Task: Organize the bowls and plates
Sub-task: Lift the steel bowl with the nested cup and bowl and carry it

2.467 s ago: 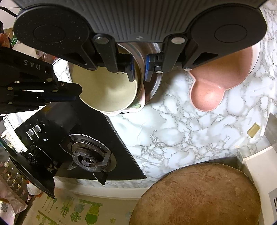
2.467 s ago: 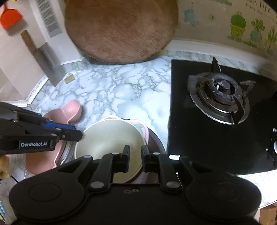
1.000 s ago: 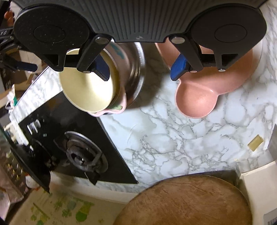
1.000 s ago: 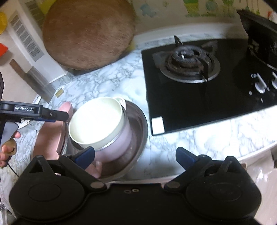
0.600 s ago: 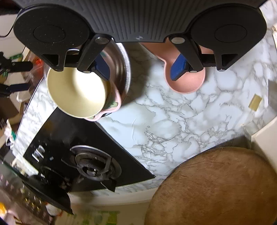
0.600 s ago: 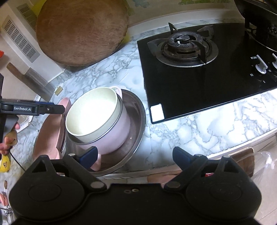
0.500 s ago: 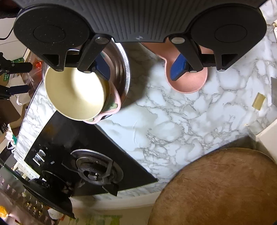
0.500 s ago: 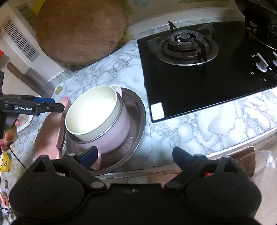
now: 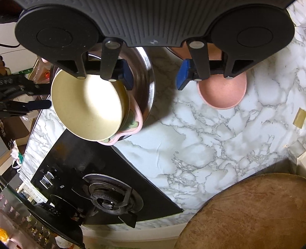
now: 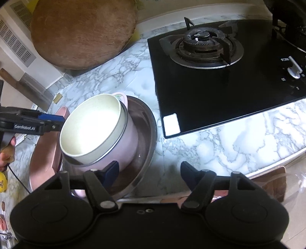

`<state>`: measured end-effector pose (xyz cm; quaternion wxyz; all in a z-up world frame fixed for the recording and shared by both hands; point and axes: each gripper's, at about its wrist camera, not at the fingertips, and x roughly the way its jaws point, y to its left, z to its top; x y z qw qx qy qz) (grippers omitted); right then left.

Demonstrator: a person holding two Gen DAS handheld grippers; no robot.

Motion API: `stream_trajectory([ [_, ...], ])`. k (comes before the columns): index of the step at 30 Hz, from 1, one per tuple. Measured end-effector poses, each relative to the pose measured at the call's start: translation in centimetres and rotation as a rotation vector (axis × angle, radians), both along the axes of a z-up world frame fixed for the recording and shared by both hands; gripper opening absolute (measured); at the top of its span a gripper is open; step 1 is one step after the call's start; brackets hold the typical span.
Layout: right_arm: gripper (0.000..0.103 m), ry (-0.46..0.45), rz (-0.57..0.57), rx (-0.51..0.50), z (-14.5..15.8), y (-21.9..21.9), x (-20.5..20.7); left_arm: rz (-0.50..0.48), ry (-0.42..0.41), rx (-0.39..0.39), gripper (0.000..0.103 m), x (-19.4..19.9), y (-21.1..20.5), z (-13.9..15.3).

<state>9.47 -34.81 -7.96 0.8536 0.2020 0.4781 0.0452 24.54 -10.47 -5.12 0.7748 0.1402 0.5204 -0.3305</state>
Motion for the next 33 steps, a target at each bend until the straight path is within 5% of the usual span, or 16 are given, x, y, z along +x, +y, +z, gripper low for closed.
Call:
stream_trajectory([
  [4, 0.056, 0.015, -0.002, 0.004, -0.4, -0.2, 1.4, 0.005, 0.012, 0.008, 0.039, 0.0, -0.4, -0.3],
  [20, 0.045, 0.075, 0.027, 0.004, -2.1, 0.7, 2.5, 0.038, 0.112, 0.009, 0.029, 0.2, -0.5, -3.4],
  [24, 0.042, 0.091, 0.025, -0.002, -2.6, 1.0, 2.7, 0.048, 0.111, 0.0, 0.019, -0.1, -0.7, -3.4],
  [33, 0.026, 0.109, 0.039, -0.012, -2.8, 1.8, 2.8, 0.085, 0.089, 0.003, 0.019, -1.1, -1.3, -3.3],
])
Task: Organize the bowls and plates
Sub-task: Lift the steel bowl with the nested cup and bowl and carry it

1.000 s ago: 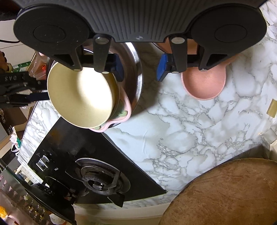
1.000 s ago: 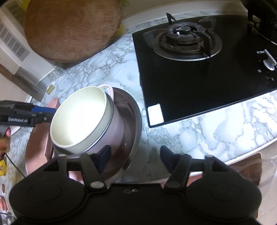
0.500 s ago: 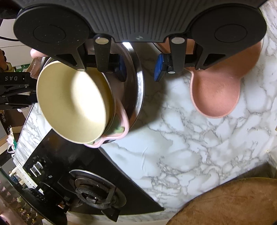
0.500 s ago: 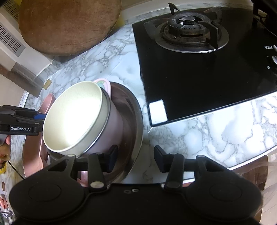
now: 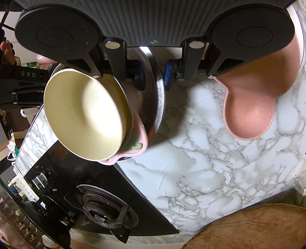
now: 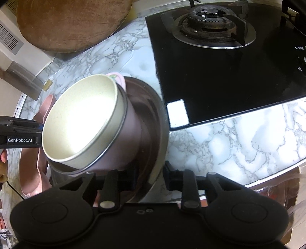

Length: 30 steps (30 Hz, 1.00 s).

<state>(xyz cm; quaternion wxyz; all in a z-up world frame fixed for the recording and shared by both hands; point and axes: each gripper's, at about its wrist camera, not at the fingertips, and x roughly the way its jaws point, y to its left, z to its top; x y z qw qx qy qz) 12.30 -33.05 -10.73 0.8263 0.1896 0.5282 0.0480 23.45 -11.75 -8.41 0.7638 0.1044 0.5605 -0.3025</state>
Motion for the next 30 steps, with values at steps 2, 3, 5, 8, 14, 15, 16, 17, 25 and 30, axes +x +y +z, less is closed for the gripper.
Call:
stream_trajectory([
  [2, 0.026, 0.007, 0.001, -0.012, 0.0, 0.2, 0.0, 0.0, -0.006, 0.0, 0.019, -0.2, 0.0, 0.0],
  [3, 0.026, 0.01, -0.003, -0.013, 0.0, 0.1, 0.1, 0.003, -0.008, -0.002, 0.019, -0.3, 0.0, 0.0],
  [5, 0.025, 0.006, -0.005, -0.019, 0.0, 0.1, 0.1, 0.006, -0.013, -0.003, 0.019, -0.4, 0.0, 0.0],
  [8, 0.024, -0.001, 0.008, -0.051, 0.1, 0.3, 0.1, 0.014, -0.022, -0.008, 0.019, -0.6, 0.1, 0.2],
  [14, 0.023, -0.035, 0.023, -0.063, 1.0, 0.0, 0.0, 0.02, -0.042, -0.016, 0.019, -1.0, 0.2, 0.8],
  [15, 0.022, -0.038, 0.027, -0.069, 1.1, 0.0, 0.1, 0.022, -0.046, -0.017, 0.019, -1.1, 0.1, 0.8],
  [16, 0.022, -0.04, 0.028, -0.071, 1.2, 0.0, 0.1, 0.023, -0.051, -0.017, 0.019, -1.2, 0.2, 0.9],
  [17, 0.022, -0.045, 0.033, -0.076, 1.2, 0.0, 0.1, 0.023, -0.056, -0.017, 0.019, -1.3, 0.1, 1.0],
  [25, 0.022, -0.091, 0.059, -0.104, 2.8, 0.2, -0.4, 0.039, -0.096, -0.047, 0.019, -2.2, 0.6, 3.1],
  [30, 0.022, -0.133, 0.079, -0.131, 5.1, 0.6, -0.5, 0.071, -0.129, -0.061, 0.019, -2.7, 1.4, 5.3],
])
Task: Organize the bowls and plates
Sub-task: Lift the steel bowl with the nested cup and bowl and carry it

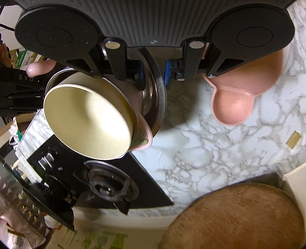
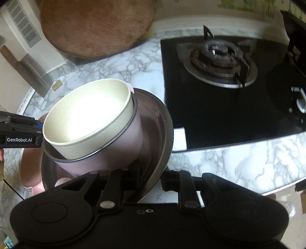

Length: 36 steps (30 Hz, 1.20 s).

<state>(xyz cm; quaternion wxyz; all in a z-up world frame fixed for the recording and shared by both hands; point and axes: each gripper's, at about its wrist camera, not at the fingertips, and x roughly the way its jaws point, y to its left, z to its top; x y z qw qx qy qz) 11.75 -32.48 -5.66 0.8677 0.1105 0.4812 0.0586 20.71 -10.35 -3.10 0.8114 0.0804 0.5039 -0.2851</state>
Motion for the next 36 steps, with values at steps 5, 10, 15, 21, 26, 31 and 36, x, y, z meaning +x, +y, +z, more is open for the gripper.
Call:
stream_trajectory([
  [5, 0.022, -0.042, 0.041, -0.013, 2.4, 1.0, 0.5, 0.055, -0.046, -0.02, 0.019, -0.6, 1.8, 2.5],
  [10, 0.022, -0.094, 0.097, -0.018, 4.5, 2.8, 1.1, 0.108, -0.1, -0.027, 0.019, -1.4, 4.5, 4.6],
  [15, 0.022, -0.128, 0.165, -0.015, 5.8, 5.4, 2.0, 0.188, -0.123, -0.037, 0.019, -2.1, 8.2, 5.8],
  [21, 0.022, -0.135, 0.258, -0.013, 6.0, 9.6, 2.8, 0.283, -0.124, -0.033, 0.019, -3.2, 12.7, 5.6],
  [26, 0.022, -0.127, 0.327, -0.009, 5.4, 13.0, 3.3, 0.359, -0.117, -0.029, 0.019, -4.0, 16.2, 4.7],
  [31, 0.022, -0.111, 0.38, -0.014, 4.0, 15.8, 3.9, 0.422, -0.098, -0.034, 0.018, -4.3, 18.9, 3.0],
  [36, 0.022, -0.083, 0.407, -0.025, 2.3, 17.5, 4.4, 0.452, -0.065, -0.044, 0.018, -4.4, 20.1, 1.0],
])
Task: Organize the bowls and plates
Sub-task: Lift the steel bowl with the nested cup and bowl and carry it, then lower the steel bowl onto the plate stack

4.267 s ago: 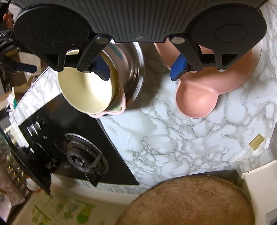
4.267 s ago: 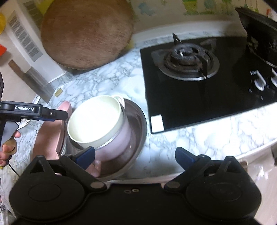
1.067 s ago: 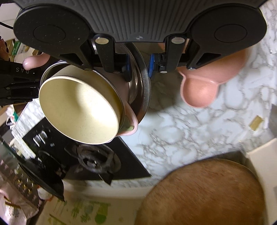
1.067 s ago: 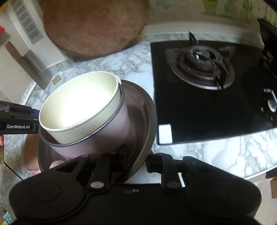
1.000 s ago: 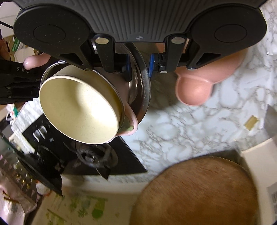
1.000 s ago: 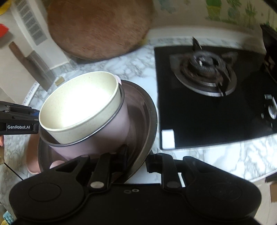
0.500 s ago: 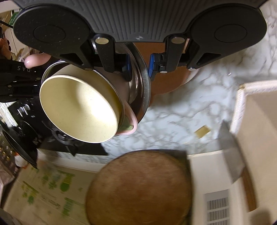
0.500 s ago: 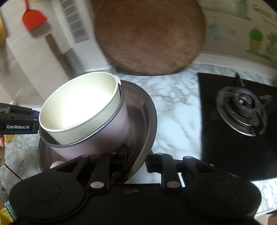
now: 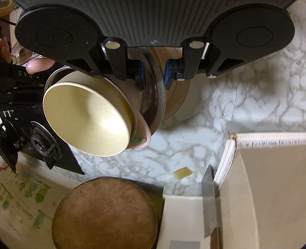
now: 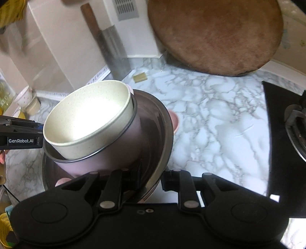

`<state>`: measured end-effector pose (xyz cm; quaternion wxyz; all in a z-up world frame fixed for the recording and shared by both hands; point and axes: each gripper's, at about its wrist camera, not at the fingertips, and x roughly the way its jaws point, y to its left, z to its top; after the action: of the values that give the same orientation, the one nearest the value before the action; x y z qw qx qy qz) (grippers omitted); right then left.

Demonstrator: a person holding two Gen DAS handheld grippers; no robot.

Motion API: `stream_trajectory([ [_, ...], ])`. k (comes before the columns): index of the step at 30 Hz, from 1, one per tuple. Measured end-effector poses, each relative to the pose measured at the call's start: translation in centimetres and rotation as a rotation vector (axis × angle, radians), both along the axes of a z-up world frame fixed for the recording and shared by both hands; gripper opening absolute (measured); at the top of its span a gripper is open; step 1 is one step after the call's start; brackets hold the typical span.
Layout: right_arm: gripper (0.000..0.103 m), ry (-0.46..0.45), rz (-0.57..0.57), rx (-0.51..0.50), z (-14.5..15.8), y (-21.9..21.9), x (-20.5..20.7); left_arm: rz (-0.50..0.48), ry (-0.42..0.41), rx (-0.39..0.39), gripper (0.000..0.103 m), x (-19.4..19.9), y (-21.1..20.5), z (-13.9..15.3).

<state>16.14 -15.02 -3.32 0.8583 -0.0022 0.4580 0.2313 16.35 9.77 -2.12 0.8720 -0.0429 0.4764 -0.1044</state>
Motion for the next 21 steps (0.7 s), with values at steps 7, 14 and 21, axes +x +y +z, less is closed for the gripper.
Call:
stream_trajectory([
  [7, 0.022, -0.003, 0.026, -0.024, -1.7, 0.9, 0.4, 0.022, 0.001, -0.016, 0.018, -0.2, 0.6, -1.9],
  [14, 0.022, -0.02, 0.036, -0.048, -2.3, 1.2, 0.6, 0.028, 0.003, -0.004, 0.018, 0.0, 0.7, -3.1],
  [21, 0.023, -0.05, 0.064, -0.101, -2.0, 2.0, 0.4, 0.039, -0.002, -0.017, 0.018, 0.1, 1.1, -3.4],
])
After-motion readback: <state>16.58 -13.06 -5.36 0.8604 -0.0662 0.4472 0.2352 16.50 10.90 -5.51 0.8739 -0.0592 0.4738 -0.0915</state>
